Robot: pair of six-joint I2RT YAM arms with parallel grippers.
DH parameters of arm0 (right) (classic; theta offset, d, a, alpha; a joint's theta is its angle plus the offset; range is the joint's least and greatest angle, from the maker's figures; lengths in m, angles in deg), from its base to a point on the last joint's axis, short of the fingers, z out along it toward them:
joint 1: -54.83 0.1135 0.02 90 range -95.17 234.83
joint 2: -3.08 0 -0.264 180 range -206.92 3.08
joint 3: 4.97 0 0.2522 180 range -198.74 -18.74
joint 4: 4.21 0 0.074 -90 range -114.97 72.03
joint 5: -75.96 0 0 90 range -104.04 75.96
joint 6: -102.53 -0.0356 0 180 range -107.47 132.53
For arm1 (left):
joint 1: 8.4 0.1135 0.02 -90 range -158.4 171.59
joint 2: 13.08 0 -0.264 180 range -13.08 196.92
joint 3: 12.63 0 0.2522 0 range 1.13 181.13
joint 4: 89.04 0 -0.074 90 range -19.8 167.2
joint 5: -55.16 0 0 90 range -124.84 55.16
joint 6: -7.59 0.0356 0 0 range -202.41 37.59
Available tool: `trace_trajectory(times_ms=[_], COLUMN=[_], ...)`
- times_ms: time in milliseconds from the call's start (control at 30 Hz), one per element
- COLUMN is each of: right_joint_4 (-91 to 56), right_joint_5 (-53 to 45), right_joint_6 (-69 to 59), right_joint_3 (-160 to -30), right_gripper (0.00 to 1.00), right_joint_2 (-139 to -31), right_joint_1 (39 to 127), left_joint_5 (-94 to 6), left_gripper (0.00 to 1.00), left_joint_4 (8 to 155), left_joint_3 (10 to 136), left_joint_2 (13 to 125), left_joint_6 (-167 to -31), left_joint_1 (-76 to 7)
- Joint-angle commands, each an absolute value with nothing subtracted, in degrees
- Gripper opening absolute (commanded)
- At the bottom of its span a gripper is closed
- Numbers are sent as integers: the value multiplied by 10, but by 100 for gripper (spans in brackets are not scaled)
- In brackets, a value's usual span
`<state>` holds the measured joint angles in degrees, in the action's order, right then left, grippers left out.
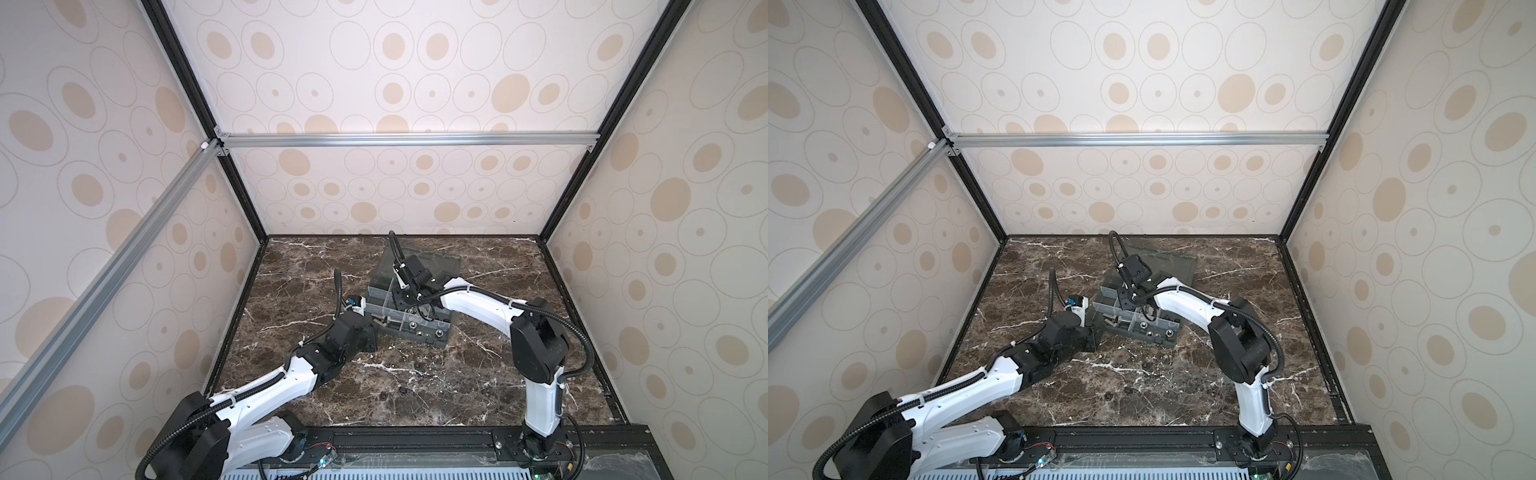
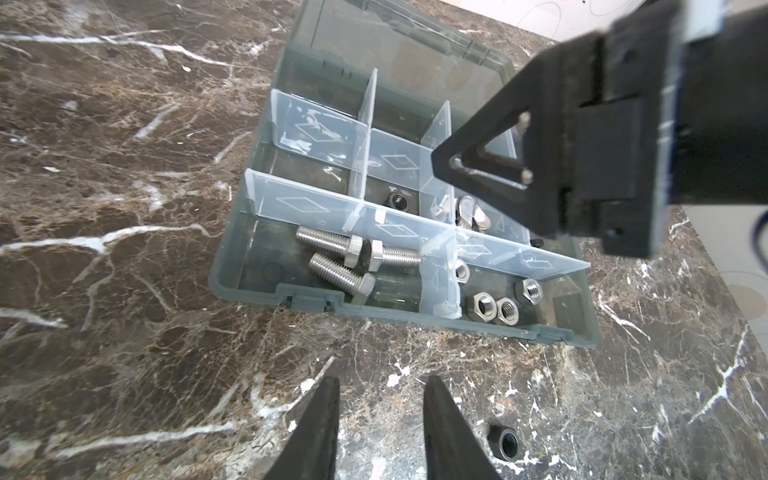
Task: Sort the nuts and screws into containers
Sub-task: 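Move the right gripper back toward the robot and lower it onto a black hex nut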
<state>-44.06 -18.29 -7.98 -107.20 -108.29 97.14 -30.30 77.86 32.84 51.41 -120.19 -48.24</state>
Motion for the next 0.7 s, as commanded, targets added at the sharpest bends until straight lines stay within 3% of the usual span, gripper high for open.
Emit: trace_trajectory(times_ms=[0,667], right_joint_4=[-440,-520], right_joint_5=[-182,-168], right_joint_6=[-79,-50], right_joint_3=[-1051,-844], right_gripper=[34,36], right_joint_2=[-1035,-839], right_joint_1=[970,1006], left_joint_5=[-314,-282], left_gripper=[35,36], left_joint_4=[767,755], left_joint_3=[355,337], left_joint_2=[524,496], left_joint_6=[-1188,-1192], left_joint_1=[-479,-480])
